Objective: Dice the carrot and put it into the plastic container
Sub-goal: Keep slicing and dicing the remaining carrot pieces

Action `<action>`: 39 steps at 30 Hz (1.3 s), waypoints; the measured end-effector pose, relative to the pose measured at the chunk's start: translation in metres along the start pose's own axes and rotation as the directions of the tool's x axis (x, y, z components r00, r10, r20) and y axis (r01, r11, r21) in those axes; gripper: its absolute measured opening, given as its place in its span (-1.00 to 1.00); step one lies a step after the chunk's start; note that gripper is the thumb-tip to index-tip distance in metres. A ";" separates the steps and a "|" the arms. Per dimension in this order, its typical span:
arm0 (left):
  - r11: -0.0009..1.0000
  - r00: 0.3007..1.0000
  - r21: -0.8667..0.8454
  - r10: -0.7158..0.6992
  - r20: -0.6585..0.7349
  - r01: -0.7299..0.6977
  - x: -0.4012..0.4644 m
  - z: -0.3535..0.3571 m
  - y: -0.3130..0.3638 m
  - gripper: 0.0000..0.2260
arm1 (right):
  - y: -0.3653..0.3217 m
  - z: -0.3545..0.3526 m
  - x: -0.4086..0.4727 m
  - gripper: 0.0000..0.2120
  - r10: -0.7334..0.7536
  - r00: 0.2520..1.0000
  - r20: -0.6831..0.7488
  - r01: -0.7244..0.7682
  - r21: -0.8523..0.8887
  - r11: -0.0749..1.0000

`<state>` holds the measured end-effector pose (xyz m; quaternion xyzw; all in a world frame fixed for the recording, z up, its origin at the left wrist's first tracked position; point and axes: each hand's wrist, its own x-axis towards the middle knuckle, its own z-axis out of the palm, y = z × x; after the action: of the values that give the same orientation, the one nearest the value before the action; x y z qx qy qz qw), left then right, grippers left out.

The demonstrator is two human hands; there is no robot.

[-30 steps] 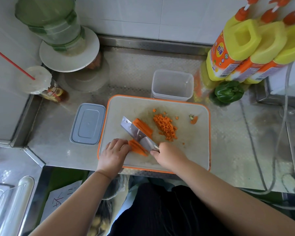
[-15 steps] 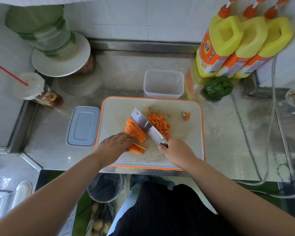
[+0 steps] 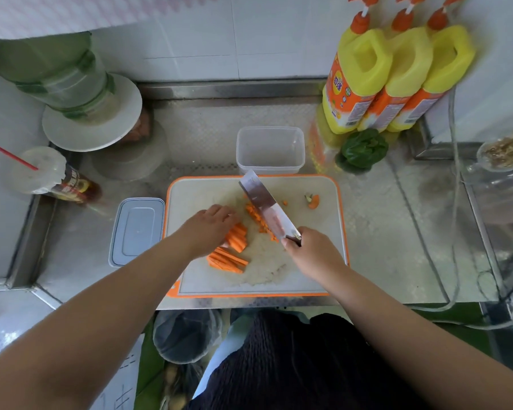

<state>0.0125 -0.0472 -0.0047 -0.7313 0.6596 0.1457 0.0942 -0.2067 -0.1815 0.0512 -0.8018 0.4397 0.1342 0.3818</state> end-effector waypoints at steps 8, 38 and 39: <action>0.984 0.994 0.169 0.073 -0.081 -0.058 -0.004 0.008 -0.001 -0.52 | 0.003 0.004 0.000 -0.64 0.003 1.000 -0.005 -0.003 0.005 1.000; 0.979 0.993 -0.198 0.036 -0.116 -0.058 -0.057 0.034 0.005 -0.51 | -0.011 0.031 0.007 -0.69 -0.073 0.992 0.101 0.078 -0.046 0.996; 0.978 0.992 -0.198 0.044 -0.119 -0.067 -0.057 0.035 0.006 -0.54 | -0.011 0.031 0.006 -0.70 -0.076 0.991 0.106 0.080 -0.034 0.996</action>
<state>-0.0014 0.0174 -0.0178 -0.7255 0.6658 0.1726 -0.0222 -0.1909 -0.1589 0.0322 -0.8174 0.3847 0.1693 0.3939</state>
